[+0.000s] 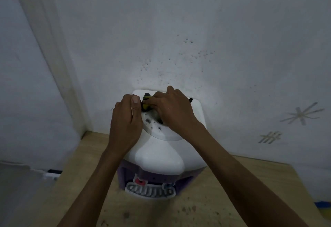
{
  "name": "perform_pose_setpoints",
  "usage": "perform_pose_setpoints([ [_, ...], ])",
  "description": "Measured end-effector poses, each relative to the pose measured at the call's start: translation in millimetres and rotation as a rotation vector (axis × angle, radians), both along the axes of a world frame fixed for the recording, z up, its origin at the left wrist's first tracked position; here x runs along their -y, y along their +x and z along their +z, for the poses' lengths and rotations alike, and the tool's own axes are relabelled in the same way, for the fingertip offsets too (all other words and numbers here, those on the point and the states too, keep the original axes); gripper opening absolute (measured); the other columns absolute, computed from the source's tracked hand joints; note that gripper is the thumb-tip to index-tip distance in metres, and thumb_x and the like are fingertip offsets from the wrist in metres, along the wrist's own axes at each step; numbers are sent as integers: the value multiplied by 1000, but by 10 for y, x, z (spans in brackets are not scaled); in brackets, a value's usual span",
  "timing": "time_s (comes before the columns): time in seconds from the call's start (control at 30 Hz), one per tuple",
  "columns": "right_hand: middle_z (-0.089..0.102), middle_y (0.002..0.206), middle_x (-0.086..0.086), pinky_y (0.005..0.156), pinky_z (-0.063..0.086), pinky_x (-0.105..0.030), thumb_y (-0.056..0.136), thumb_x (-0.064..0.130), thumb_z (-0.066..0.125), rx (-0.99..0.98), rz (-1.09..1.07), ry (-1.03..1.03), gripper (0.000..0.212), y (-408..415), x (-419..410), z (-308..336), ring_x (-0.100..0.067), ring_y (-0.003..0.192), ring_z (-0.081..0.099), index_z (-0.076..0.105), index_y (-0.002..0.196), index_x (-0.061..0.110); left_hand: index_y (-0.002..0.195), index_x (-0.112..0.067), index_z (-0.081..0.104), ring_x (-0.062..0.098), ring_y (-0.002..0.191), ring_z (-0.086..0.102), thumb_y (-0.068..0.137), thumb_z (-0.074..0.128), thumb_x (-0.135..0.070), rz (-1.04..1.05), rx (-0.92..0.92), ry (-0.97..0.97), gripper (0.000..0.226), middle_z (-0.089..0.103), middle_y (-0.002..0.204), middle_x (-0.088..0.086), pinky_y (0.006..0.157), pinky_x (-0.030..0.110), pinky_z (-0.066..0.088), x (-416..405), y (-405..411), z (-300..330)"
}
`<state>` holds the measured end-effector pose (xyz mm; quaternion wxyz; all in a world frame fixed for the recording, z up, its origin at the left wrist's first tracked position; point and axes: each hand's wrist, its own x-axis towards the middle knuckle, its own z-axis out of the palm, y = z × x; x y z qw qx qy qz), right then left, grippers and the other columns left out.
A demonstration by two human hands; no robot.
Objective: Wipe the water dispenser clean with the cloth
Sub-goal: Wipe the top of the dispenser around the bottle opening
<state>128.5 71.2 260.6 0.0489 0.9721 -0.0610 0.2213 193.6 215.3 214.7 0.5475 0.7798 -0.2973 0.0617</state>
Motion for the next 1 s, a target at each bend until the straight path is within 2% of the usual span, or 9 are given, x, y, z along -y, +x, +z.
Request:
perform_pose_setpoints([
  [0.1,68,77,10,64,23,-32,83,11,78,15,-123,-54,30,124,84,0,-21,72,44,78,99,36,109,-18,58,18,95,56,106,19,-52,-5,-22,-24,52,64,102,-2,83,31,44,-15,2,-5],
  [0.2,70,82,9,67,24,-31,90,11,73,-12,-196,-55,25,199,96,21,-23,81,54,78,103,32,109,-18,59,18,96,57,107,22,-48,-5,-40,-46,48,64,103,-3,88,36,48,-25,13,-16],
  [0.3,66,72,8,63,25,-31,76,7,84,18,-200,-21,26,210,21,21,-23,73,54,78,86,30,109,-18,59,19,97,58,106,20,-51,-4,-29,-60,51,64,103,-2,89,39,48,-18,-2,-3],
  [0.43,71,96,8,67,26,-32,93,14,66,-42,-85,12,29,107,-75,-17,-22,82,46,76,110,35,109,-13,60,19,95,59,105,18,-56,0,-24,-65,60,64,101,1,88,39,50,-12,7,-2],
  [0.53,68,89,10,62,23,-31,92,12,68,-37,-45,18,35,-2,-164,-9,-18,74,36,74,111,40,107,-13,61,22,95,62,107,21,-52,-9,-43,-103,57,65,98,3,90,47,52,-16,26,-25],
  [0.63,67,87,11,62,22,-30,89,6,67,-64,18,24,43,-95,-212,-26,-18,72,37,73,110,43,107,-14,63,22,97,64,108,22,-49,-16,-57,-142,53,67,99,2,91,49,52,-31,26,-30],
  [0.8,72,95,12,65,23,-31,97,13,61,-43,-33,43,40,30,-145,42,-18,76,37,74,113,46,107,-19,62,19,98,63,108,20,-49,-12,-48,-135,52,67,101,2,92,45,52,-35,23,-20],
  [0.9,73,101,12,66,23,-31,97,11,60,-74,-30,61,40,73,-154,49,-18,79,37,74,114,44,105,-25,59,18,96,61,109,20,-44,12,-25,-105,44,66,100,-2,94,49,50,-29,24,-11],
  [1.0,73,106,15,63,26,-30,95,9,64,-72,45,96,41,-34,-136,34,-18,76,40,74,114,45,105,-25,60,20,98,60,110,18,-44,27,-13,-78,47,66,100,-4,98,53,46,-37,25,-12],
])
